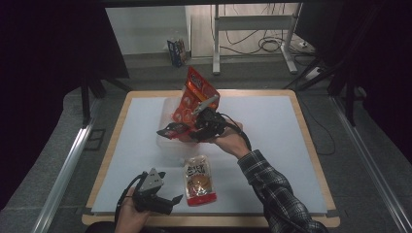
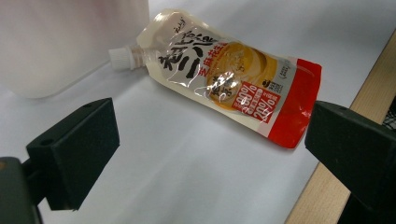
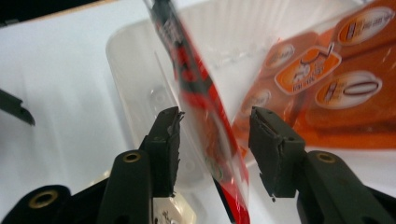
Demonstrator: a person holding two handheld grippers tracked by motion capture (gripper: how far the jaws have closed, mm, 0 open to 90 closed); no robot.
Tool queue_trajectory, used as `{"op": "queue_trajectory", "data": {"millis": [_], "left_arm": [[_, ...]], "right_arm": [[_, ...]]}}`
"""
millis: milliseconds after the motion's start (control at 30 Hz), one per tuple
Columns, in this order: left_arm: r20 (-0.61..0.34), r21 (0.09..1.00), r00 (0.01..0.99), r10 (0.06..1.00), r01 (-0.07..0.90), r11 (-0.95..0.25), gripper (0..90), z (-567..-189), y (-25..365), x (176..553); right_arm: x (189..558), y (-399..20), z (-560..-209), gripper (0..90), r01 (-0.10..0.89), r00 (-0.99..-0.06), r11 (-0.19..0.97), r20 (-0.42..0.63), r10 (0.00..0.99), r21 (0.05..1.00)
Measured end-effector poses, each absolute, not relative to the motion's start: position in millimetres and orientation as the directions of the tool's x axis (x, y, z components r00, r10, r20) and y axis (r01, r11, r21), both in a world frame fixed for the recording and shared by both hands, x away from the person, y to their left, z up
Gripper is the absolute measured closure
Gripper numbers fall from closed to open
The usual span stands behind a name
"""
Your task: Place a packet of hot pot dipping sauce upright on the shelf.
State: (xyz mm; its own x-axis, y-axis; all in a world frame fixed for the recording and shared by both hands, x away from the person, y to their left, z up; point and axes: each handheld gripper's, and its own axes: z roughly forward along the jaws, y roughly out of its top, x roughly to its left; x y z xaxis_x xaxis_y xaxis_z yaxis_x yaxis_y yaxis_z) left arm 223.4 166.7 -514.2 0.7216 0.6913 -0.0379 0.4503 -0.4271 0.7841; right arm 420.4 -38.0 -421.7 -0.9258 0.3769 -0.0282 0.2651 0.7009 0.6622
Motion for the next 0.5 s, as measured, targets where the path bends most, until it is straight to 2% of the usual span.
{"op": "queue_trajectory", "data": {"millis": [100,300,500], "left_arm": [[-0.036,0.782,0.723,0.69,0.45,-0.431,2.9,-514,166,223],[-0.04,0.783,0.721,0.692,0.453,-0.427,3.0,-514,167,224],[-0.054,0.79,0.716,0.696,0.458,-0.409,3.0,-513,169,224]], "right_arm": [[420,-47,-428,55.3,0.268,-0.921,0.717,-0.048,0.387,0.643],[425,-69,-434,61.5,0.322,-0.899,0.694,-0.02,0.437,0.644],[427,-80,-442,75.9,0.349,-0.894,0.693,0.003,0.448,0.631]]}}
